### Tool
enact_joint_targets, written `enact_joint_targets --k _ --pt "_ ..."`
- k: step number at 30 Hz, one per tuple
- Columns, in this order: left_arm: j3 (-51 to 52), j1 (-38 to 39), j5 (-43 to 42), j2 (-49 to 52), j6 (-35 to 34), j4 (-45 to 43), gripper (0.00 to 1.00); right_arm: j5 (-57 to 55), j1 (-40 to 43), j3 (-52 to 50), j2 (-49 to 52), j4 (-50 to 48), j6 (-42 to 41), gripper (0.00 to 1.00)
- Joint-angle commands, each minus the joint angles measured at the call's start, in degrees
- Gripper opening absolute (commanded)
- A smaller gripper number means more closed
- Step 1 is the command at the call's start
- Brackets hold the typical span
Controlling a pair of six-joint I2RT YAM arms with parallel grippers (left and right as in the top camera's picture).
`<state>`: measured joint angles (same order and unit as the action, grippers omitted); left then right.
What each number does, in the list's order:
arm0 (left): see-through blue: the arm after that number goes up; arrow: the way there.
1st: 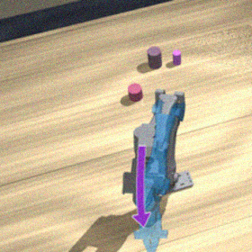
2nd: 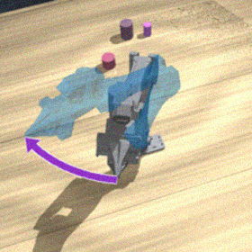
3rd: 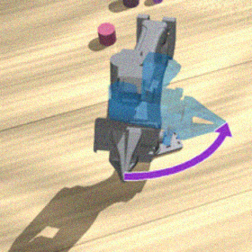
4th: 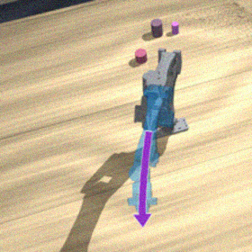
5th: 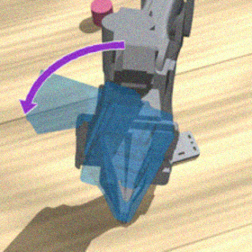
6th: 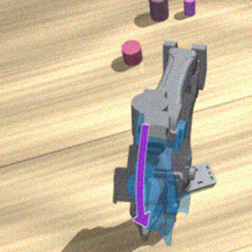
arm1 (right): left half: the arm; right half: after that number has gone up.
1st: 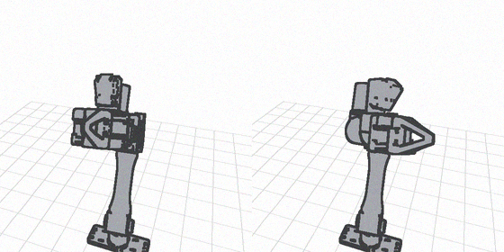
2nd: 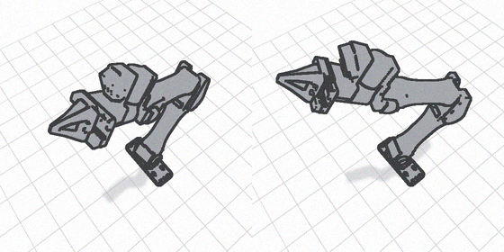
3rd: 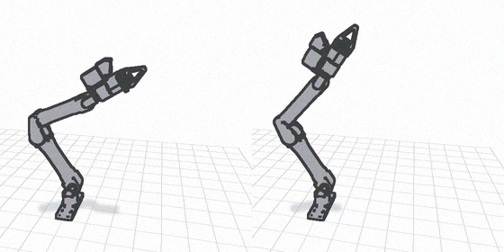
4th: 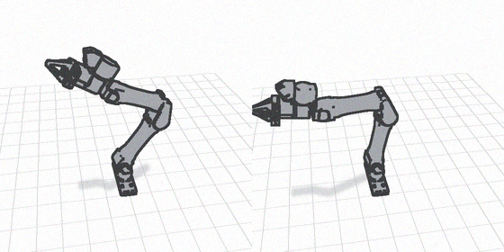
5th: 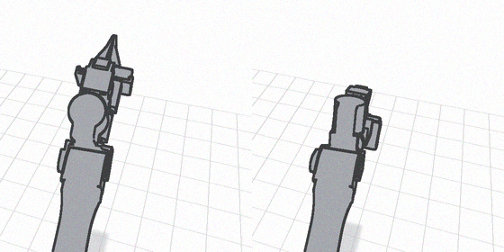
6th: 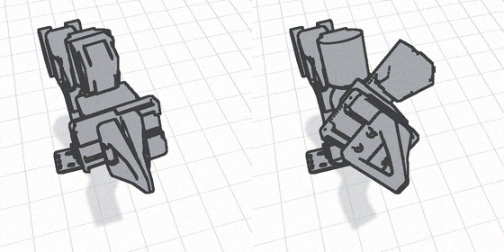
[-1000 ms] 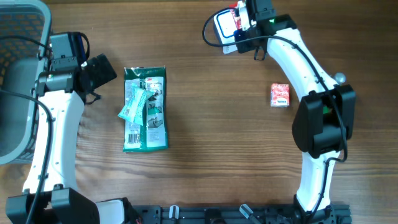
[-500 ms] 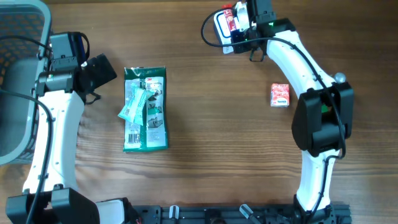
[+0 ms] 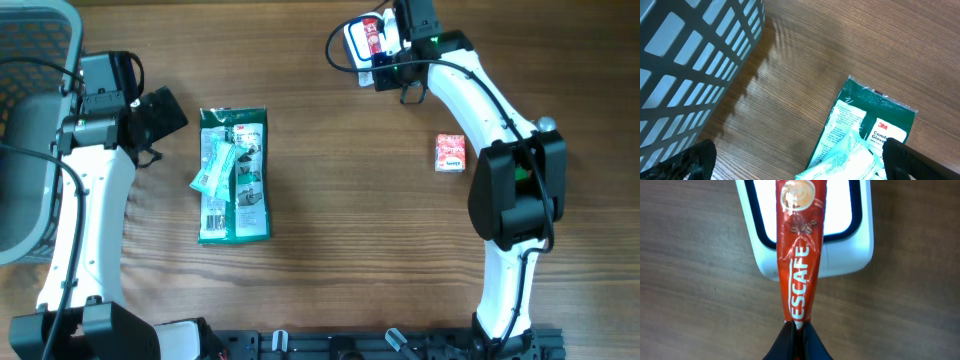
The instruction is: Scan the item barcode
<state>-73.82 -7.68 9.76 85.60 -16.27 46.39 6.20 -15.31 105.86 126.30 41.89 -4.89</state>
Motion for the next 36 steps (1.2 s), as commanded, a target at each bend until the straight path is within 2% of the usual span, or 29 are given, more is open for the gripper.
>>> enact_joint_targets --k 1,4,6,8,11,12,17,20,24,27,28,29,31,34,36 --pt "-0.3 -0.3 0.1 -0.1 -0.7 -0.1 1.00 0.3 0.6 -0.4 -1.9 1.8 -5.7 0.04" --pt "-0.3 -0.3 0.1 -0.1 -0.7 -0.1 1.00 1.7 1.4 -0.4 -7.3 5.8 -5.7 0.04" --pt "-0.3 -0.3 0.1 -0.1 -0.7 -0.1 1.00 1.7 1.7 -0.4 -11.6 12.7 -5.6 0.04" --pt "-0.3 -0.3 0.1 -0.1 -0.7 -0.1 1.00 0.6 1.8 -0.5 -15.5 23.9 -5.6 0.04" --pt "-0.3 -0.3 0.1 -0.1 -0.7 -0.1 1.00 0.3 1.8 -0.7 -16.0 36.1 -5.6 0.04" --pt "-0.3 -0.3 0.1 -0.1 -0.7 -0.1 1.00 -0.6 1.8 -1.7 -16.0 37.3 -5.8 0.04" --pt "-0.3 -0.3 0.1 -0.1 -0.7 -0.1 1.00 -7.4 1.8 -11.7 -16.0 36.0 -10.8 0.05" --pt "-0.3 -0.3 0.1 -0.1 -0.7 -0.1 1.00 -7.5 1.8 -17.8 -16.0 33.5 -11.8 0.06" --pt "-0.3 -0.3 0.1 -0.1 -0.7 -0.1 1.00 -7.5 1.8 -22.9 -16.0 30.2 -11.7 0.18" --pt "-0.3 -0.3 0.1 -0.1 -0.7 -0.1 1.00 -7.5 1.8 -23.8 -16.0 29.0 -11.6 0.36" --pt "-0.3 -0.3 0.1 -0.1 -0.7 -0.1 1.00 -7.5 1.8 -23.8 -16.0 28.3 -11.6 0.38" --pt "-0.3 -0.3 0.1 -0.1 -0.7 -0.1 1.00 -7.4 1.8 -23.8 -16.0 27.1 -11.8 0.38" --pt "-0.3 -0.3 0.1 -0.1 -0.7 -0.1 1.00 -3.8 1.7 -23.8 -16.0 25.0 -11.8 0.31" --pt "-0.3 -0.3 0.1 -0.1 -0.7 -0.1 1.00 -1.0 1.6 -23.9 -16.0 23.7 -11.7 0.17" --pt "-0.3 -0.3 0.1 -0.1 -0.7 -0.1 1.00 -1.0 1.7 -24.7 -16.0 22.4 -11.8 0.14"
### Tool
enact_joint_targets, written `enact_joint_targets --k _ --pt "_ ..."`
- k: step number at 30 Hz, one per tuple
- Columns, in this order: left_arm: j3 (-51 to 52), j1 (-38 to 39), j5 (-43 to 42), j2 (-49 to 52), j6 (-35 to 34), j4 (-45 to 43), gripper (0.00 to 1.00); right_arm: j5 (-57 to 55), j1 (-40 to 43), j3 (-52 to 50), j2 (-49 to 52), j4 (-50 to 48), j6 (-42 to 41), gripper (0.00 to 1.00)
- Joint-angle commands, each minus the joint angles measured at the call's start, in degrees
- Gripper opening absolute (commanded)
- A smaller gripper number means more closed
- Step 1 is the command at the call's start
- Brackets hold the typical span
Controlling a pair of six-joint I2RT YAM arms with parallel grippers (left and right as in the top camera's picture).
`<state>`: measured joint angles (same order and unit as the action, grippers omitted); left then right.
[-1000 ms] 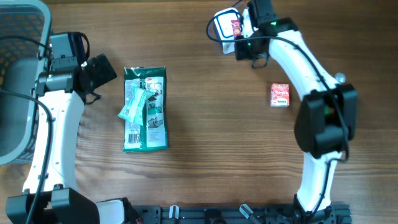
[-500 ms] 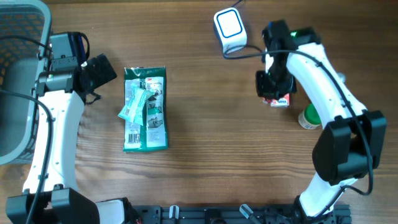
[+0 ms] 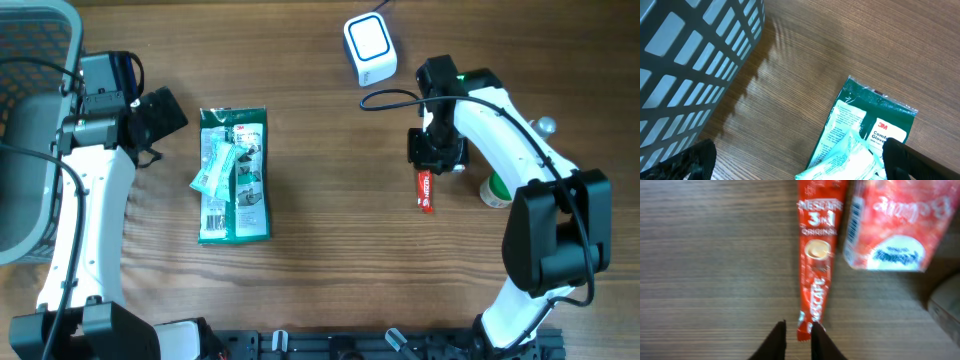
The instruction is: Scan the item barcode
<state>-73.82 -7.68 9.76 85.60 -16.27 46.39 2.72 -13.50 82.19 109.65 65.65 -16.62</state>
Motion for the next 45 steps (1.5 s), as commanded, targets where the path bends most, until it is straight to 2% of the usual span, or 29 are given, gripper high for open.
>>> enact_joint_targets --k 1,14,21,24,25,28,31,34,36,37,39,41,45 --pt "-0.3 -0.3 0.1 -0.1 -0.7 -0.1 1.00 2.4 -0.2 -1.7 0.7 -2.4 -0.1 0.12" --pt "-0.3 -0.3 0.1 -0.1 -0.7 -0.1 1.00 3.7 -0.2 -13.3 0.7 -19.3 0.0 0.13" --pt "-0.3 -0.3 0.1 -0.1 -0.7 -0.1 1.00 -1.7 -0.2 -14.7 0.7 -20.1 0.0 0.13" --pt "-0.3 -0.3 0.1 -0.1 -0.7 -0.1 1.00 6.8 -0.2 -14.0 0.6 -20.4 3.0 0.13" --pt "-0.3 -0.3 0.1 -0.1 -0.7 -0.1 1.00 10.4 -0.2 -12.9 0.6 -20.1 3.4 0.16" --pt "-0.3 -0.3 0.1 -0.1 -0.7 -0.1 1.00 14.8 -1.1 -8.5 0.6 -18.1 3.4 0.18" --pt "-0.3 -0.3 0.1 -0.1 -0.7 -0.1 1.00 20.3 -5.0 -3.9 0.6 -18.4 3.1 0.18" --pt "-0.3 -0.3 0.1 -0.1 -0.7 -0.1 1.00 23.0 -10.2 -3.6 0.6 -23.7 1.0 0.19" --pt "-0.3 -0.3 0.1 -0.1 -0.7 -0.1 1.00 23.0 -14.7 -3.7 0.6 -27.6 -2.4 0.23" --pt "-0.3 -0.3 0.1 -0.1 -0.7 -0.1 1.00 23.0 -16.7 -3.7 0.6 -29.4 -4.3 0.31" --pt "-0.3 -0.3 0.1 -0.1 -0.7 -0.1 1.00 23.0 -20.1 -3.9 0.6 -32.9 -7.2 0.40" --pt "-0.3 -0.3 0.1 -0.1 -0.7 -0.1 1.00 22.9 -23.7 -3.9 0.6 -37.2 -11.6 0.56" --pt "-0.3 -0.3 0.1 -0.1 -0.7 -0.1 1.00 21.8 -29.1 -3.9 0.6 -45.9 -15.3 0.62"
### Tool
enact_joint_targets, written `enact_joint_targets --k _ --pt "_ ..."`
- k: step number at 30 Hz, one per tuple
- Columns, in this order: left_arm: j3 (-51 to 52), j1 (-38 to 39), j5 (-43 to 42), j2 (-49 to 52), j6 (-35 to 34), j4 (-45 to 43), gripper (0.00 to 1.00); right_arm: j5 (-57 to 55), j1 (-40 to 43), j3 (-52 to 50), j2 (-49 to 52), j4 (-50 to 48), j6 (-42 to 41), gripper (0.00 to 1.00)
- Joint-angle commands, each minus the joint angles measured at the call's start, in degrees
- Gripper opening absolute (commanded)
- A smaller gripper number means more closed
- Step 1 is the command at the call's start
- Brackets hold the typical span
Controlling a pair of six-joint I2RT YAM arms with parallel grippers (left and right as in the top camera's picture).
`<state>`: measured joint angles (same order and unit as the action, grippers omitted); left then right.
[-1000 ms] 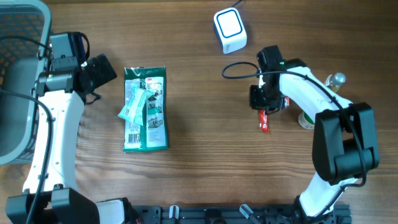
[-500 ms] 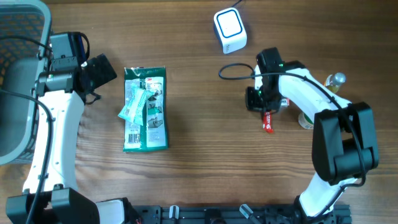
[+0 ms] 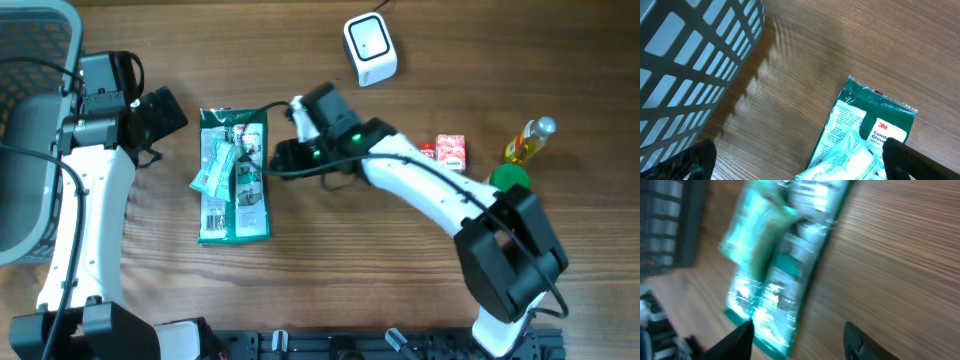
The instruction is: Scan the item barcode
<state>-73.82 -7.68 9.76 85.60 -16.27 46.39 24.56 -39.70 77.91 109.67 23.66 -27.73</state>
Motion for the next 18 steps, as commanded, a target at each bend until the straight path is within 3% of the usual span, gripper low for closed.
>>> enact_joint_targets --k 1,4,5,7,13,16,18 --pt "-0.3 -0.3 0.1 -0.1 -0.7 -0.1 1.00 -1.6 -4.1 0.4 0.6 -5.7 -4.2 0.62" --pt "-0.3 -0.3 0.1 -0.1 -0.7 -0.1 1.00 -11.5 -6.7 0.3 0.7 -7.8 -7.7 0.62" --pt "-0.3 -0.3 0.1 -0.1 -0.7 -0.1 1.00 -14.7 -7.2 0.3 0.8 -9.0 -8.6 0.66" --pt "-0.3 -0.3 0.1 -0.1 -0.7 -0.1 1.00 -15.2 -7.2 0.3 0.8 -11.3 -8.3 0.72" --pt "-0.3 -0.3 0.1 -0.1 -0.7 -0.1 1.00 -15.2 -7.3 0.3 1.3 -17.0 -9.6 0.75" --pt "-0.3 -0.3 0.1 -0.1 -0.7 -0.1 1.00 -15.1 -7.3 0.3 3.3 -20.2 -14.2 1.00" --pt "-0.3 -0.3 0.1 -0.1 -0.7 -0.1 1.00 -14.9 -7.3 0.3 5.5 -22.4 -17.9 1.00"
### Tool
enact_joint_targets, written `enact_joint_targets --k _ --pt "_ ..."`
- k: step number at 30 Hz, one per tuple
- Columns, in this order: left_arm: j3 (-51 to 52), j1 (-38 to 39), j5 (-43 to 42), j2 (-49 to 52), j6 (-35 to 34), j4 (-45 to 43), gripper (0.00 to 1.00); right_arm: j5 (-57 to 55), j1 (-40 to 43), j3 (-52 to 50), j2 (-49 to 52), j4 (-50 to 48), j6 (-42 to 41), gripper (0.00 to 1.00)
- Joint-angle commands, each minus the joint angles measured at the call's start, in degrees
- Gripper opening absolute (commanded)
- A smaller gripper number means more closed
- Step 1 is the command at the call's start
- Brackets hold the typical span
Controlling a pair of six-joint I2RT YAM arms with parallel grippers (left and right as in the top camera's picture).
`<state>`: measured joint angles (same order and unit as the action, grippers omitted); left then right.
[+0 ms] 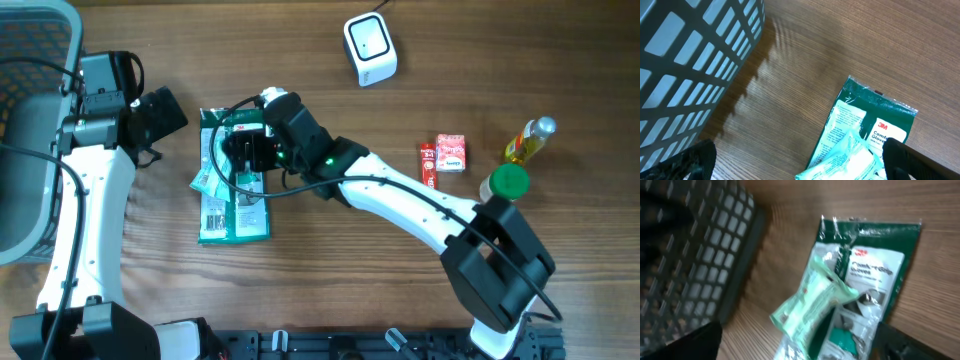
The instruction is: Scan the item barcode
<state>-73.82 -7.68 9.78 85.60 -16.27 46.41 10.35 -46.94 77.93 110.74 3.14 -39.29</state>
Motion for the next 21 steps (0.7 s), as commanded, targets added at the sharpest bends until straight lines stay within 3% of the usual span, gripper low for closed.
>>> enact_joint_targets --k 1,4,10,21 --pt "-0.3 -0.3 0.1 -0.1 -0.7 -0.2 1.00 -0.5 -0.1 0.3 5.7 -2.5 -7.7 1.00" --pt "-0.3 -0.3 0.1 -0.1 -0.7 -0.2 1.00 2.7 -0.1 0.3 8.8 -5.1 -8.3 0.89" --pt "-0.3 -0.3 0.1 -0.1 -0.7 -0.2 1.00 5.2 -0.2 0.3 11.7 -8.2 -9.1 0.57" --pt "-0.3 -0.3 0.1 -0.1 -0.7 -0.2 1.00 3.0 -2.5 0.3 11.8 -8.4 -9.1 0.53"
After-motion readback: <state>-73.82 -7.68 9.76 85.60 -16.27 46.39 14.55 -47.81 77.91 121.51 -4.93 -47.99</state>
